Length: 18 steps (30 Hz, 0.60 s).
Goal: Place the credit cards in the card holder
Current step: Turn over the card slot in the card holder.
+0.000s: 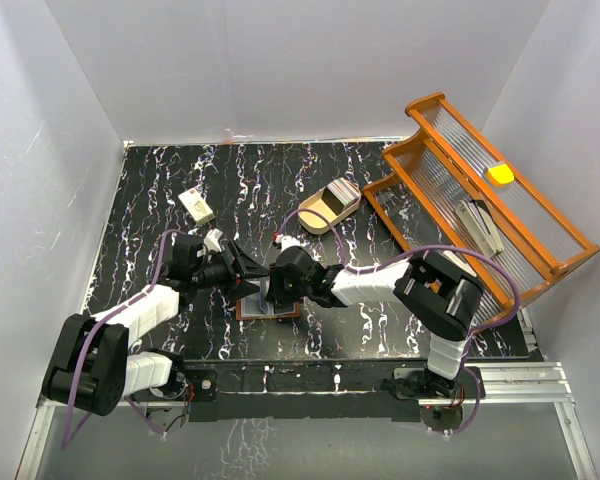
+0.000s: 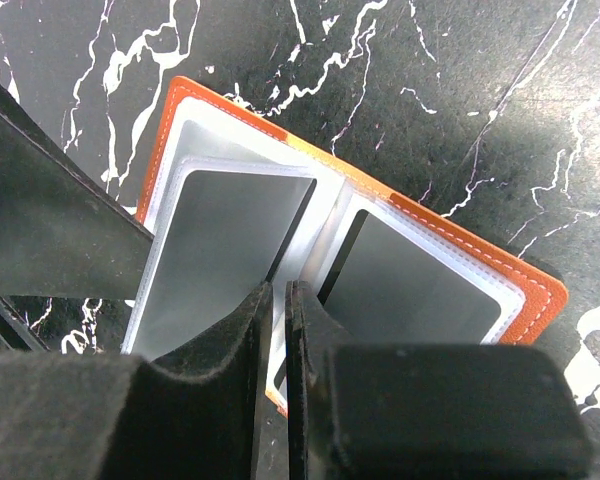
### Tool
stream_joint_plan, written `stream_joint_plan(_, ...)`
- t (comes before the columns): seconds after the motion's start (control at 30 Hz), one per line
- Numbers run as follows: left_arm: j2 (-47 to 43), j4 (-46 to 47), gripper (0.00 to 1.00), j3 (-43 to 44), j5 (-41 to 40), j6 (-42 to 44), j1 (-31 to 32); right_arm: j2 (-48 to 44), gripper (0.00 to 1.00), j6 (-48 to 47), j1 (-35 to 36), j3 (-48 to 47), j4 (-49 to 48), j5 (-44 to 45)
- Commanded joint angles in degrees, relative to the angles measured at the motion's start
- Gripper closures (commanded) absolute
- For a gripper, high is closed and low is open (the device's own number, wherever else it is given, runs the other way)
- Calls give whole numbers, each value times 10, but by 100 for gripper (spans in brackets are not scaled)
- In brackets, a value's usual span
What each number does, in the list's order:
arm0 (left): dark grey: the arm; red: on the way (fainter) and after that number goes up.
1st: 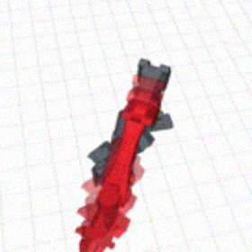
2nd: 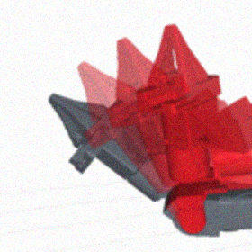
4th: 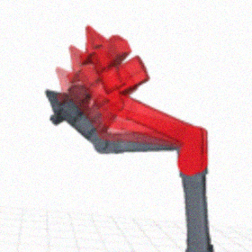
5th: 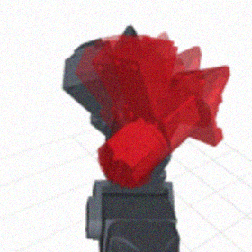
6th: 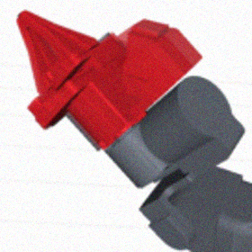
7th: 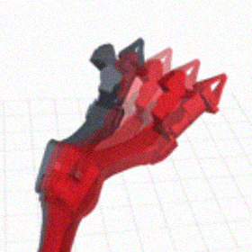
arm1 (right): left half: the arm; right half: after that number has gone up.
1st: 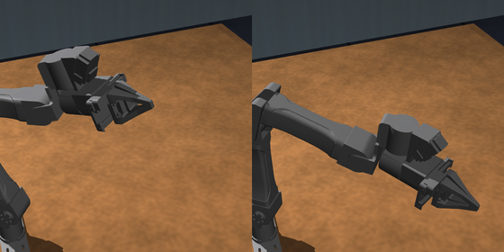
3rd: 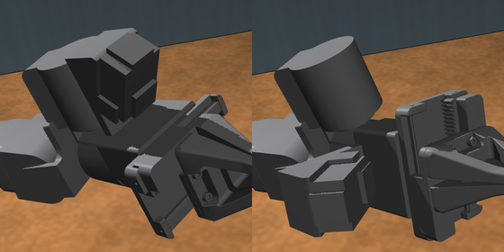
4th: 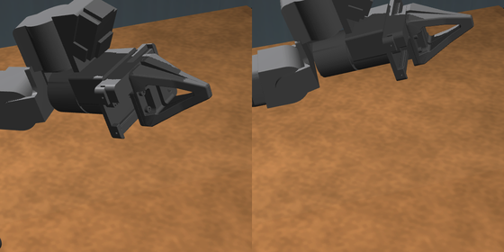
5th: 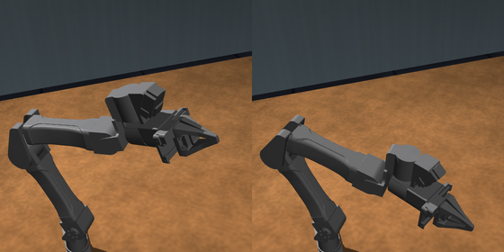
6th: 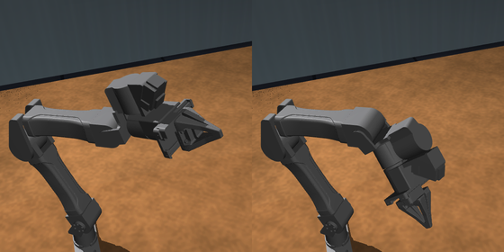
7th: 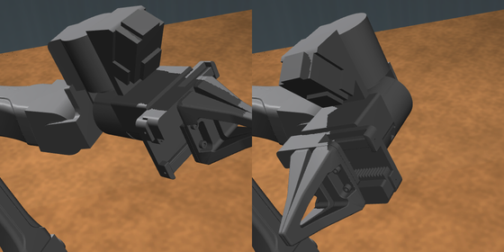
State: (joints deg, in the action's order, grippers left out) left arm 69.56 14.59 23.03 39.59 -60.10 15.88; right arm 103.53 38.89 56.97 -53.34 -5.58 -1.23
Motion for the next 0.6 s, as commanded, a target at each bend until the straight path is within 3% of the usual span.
stream_joint_plan(0.0, -2, 7, 32, 17, 2, -6, 9, -19, 89, -16, 3, 13, 5, 14)
stream_joint_plan(0.57, 3, 19, 32, 22, -5, -22, 26, -53, 88, -17, 3, 35, -16, 21)
